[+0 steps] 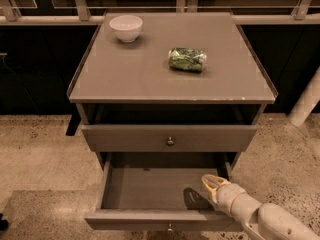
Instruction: Open middle drawer
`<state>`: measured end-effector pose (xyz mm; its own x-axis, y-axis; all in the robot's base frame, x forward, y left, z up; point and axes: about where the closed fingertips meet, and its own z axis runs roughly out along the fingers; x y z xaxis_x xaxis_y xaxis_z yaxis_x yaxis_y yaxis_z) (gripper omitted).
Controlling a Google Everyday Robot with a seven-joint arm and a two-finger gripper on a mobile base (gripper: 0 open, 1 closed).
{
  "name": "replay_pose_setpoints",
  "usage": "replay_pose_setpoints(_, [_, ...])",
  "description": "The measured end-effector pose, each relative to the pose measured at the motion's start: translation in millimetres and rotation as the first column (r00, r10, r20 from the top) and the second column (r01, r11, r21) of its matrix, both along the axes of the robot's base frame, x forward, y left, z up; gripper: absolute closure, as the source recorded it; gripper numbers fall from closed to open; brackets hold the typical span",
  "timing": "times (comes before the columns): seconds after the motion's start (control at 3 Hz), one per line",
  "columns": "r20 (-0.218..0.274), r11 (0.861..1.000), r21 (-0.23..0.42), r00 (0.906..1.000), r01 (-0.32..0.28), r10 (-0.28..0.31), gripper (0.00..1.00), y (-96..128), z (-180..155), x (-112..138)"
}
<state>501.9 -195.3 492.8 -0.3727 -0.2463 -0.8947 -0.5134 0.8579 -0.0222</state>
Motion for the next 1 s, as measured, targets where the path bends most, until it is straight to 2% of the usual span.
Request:
replay_pose_setpoints(0.67, [0.0,1.0,0.0,1.0,0.0,0.0,0.12,0.1,0.0,0.0])
replay_pose_setpoints(1.0, [0.0,1.0,0.0,1.0,0.0,0.0,0.0,0.1,0.0,0.0])
